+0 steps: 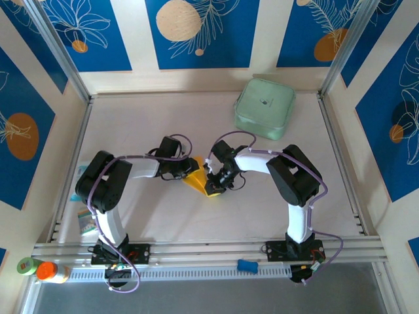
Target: Fold a paper plane with a square sheet of paper (pick it up from the middle)
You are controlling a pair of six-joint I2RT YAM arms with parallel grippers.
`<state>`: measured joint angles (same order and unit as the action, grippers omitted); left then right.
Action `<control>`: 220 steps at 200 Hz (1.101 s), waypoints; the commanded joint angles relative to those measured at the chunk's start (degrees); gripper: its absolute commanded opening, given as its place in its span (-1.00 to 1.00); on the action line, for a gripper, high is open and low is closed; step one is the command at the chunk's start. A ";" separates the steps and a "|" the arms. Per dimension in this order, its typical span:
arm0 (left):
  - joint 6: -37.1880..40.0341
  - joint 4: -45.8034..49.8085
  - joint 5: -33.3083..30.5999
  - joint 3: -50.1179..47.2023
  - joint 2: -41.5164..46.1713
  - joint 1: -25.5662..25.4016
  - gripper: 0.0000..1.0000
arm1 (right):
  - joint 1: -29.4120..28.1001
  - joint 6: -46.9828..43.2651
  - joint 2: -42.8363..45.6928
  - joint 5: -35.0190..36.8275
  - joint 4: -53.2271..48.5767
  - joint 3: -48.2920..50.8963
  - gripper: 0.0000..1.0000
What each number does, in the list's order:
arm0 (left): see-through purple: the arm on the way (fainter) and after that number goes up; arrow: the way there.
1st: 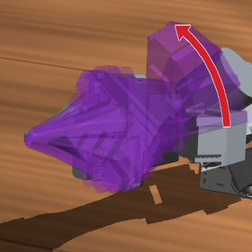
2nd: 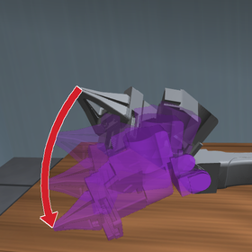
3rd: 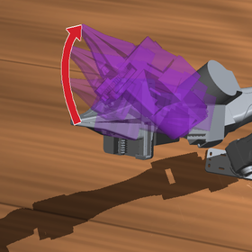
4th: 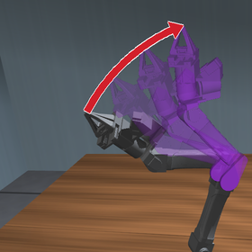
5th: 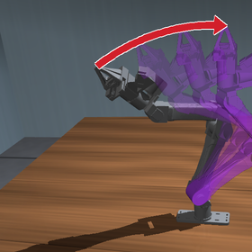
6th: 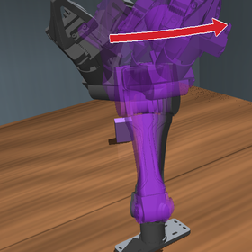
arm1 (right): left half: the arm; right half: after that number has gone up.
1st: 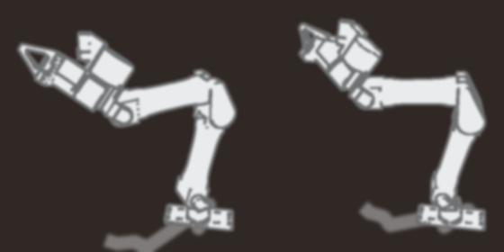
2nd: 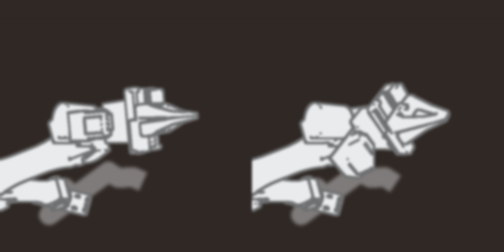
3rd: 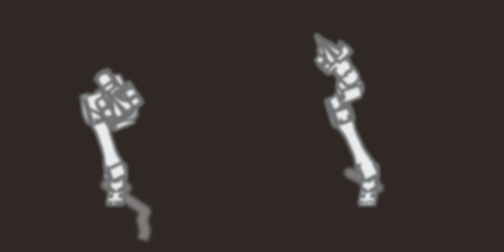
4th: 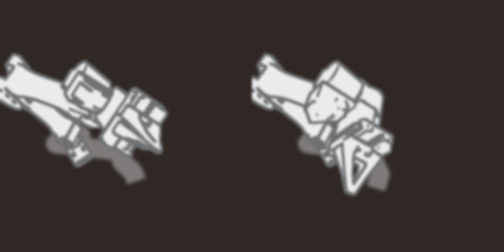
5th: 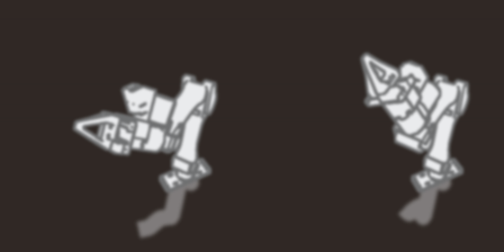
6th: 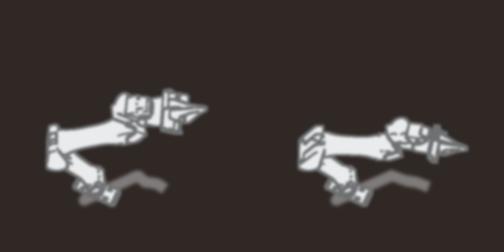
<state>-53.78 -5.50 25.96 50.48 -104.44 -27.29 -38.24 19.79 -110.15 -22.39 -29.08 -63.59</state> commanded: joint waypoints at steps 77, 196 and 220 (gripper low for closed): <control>-2.09 3.91 -2.71 0.05 -2.17 -0.12 -0.50 | -0.99 15.85 3.24 4.73 11.58 -0.80 -0.84; -5.08 6.01 -5.43 -0.82 -3.27 -0.13 -0.50 | -1.40 16.24 -0.31 1.76 9.89 3.55 -0.85; -5.35 6.40 -5.89 -1.06 -3.53 -0.11 -0.50 | -1.13 16.26 1.38 0.30 11.08 6.77 -0.85</control>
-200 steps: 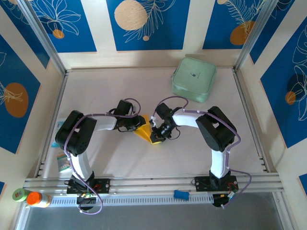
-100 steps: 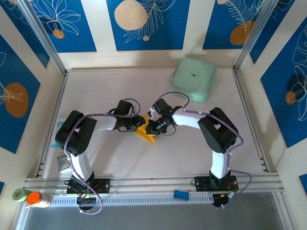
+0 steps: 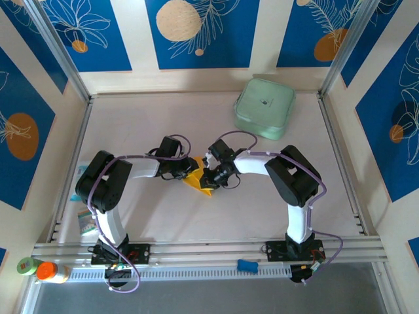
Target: Fold a paper plane with a square sheet of paper (pick it up from the middle)
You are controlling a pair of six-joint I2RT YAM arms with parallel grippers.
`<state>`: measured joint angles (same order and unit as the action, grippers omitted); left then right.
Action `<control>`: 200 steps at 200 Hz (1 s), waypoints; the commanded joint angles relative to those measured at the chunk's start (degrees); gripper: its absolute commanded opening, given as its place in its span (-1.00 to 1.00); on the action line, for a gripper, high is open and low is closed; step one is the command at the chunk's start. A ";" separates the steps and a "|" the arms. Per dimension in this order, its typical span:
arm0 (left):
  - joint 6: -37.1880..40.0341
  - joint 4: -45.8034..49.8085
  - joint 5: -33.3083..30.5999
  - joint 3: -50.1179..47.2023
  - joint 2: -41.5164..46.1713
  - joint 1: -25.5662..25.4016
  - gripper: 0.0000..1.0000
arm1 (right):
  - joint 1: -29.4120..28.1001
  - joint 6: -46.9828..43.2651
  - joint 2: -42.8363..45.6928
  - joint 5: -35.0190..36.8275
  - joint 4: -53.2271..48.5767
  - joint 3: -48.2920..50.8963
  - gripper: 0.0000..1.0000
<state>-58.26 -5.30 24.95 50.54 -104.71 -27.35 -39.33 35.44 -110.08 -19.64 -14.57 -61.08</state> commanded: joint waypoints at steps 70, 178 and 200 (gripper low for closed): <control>-0.17 6.00 -4.08 -1.15 -2.72 -0.02 -0.50 | -0.01 -0.03 10.86 -2.67 1.47 15.02 -0.86; -0.69 4.19 -2.64 -1.24 -1.72 -0.24 -0.50 | 1.06 -0.21 9.34 1.20 3.86 4.67 -0.86; -0.76 4.03 -2.20 -0.98 -1.49 -0.28 -0.49 | 0.83 -0.79 6.59 3.21 1.31 2.09 -0.86</control>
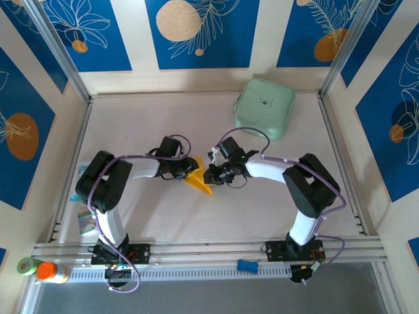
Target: Fold a paper plane with a square sheet of paper (pick it up from the middle)
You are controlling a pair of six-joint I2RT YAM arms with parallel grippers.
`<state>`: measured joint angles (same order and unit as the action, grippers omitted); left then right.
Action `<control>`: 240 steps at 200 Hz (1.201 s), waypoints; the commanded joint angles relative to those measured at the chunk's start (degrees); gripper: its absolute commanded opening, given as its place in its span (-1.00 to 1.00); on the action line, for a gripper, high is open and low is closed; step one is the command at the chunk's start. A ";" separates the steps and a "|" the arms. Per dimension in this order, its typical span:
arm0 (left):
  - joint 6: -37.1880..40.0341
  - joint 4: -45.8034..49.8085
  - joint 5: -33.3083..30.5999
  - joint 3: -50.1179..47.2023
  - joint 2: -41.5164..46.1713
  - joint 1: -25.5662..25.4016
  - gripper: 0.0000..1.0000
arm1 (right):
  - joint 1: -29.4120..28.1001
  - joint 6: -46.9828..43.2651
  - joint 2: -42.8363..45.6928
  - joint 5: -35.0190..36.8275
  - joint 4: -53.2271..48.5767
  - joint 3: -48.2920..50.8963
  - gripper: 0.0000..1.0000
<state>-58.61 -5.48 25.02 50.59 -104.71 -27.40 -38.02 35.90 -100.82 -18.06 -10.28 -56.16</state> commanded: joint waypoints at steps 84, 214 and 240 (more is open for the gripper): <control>-0.45 5.30 -3.22 -1.03 -2.24 -0.20 -0.49 | -2.19 -3.98 -6.18 0.14 -6.32 -0.53 -0.86; -0.04 5.91 -2.84 -0.37 -1.73 -0.38 -0.49 | 0.34 -4.00 14.91 3.23 -2.11 10.73 -0.86; -0.28 5.59 -2.48 -0.27 -1.71 -0.46 -0.49 | 0.49 -3.21 8.98 3.69 -2.69 4.23 -0.87</control>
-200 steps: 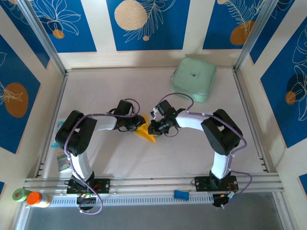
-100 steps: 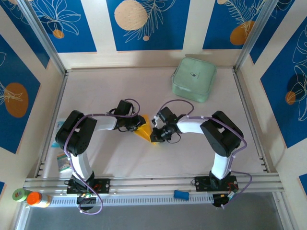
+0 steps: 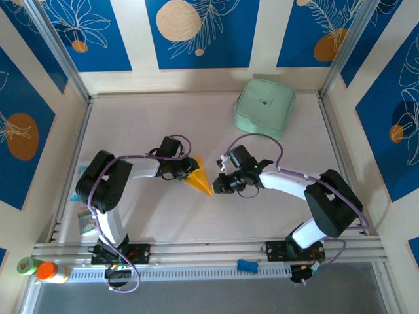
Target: Fold a paper plane with a square sheet of paper (pick it up from the middle)
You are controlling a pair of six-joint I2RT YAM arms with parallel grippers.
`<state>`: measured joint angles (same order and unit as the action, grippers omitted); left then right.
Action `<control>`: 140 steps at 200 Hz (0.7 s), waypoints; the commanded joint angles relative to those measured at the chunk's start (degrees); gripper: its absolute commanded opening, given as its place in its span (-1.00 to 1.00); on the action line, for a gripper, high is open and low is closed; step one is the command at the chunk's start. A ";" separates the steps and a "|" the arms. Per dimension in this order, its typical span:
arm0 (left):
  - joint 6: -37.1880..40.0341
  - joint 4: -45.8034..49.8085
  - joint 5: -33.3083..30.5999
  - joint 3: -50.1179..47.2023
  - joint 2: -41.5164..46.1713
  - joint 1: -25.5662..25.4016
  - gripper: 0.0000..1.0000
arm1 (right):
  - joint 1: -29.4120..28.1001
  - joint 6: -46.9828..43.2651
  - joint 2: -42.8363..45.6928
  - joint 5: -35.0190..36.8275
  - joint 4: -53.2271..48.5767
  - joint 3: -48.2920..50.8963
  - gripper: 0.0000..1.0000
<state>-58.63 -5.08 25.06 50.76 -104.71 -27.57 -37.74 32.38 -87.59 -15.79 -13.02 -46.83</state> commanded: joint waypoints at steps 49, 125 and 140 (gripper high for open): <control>-0.35 4.28 -1.45 0.30 -1.04 -0.38 -0.48 | -1.43 1.15 -15.66 1.71 -3.19 -14.50 -0.92; -0.99 -5.05 2.00 -0.78 3.64 -0.38 -0.45 | -1.69 2.14 -22.32 3.31 -5.50 -14.55 -0.94; 0.48 -6.74 2.10 -2.03 5.56 -0.38 -0.42 | -1.38 2.27 -23.01 3.25 -5.79 -13.86 -0.94</control>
<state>-59.70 -7.77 25.91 50.43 -103.55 -27.66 -39.40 33.76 -108.64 -13.50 -15.75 -61.45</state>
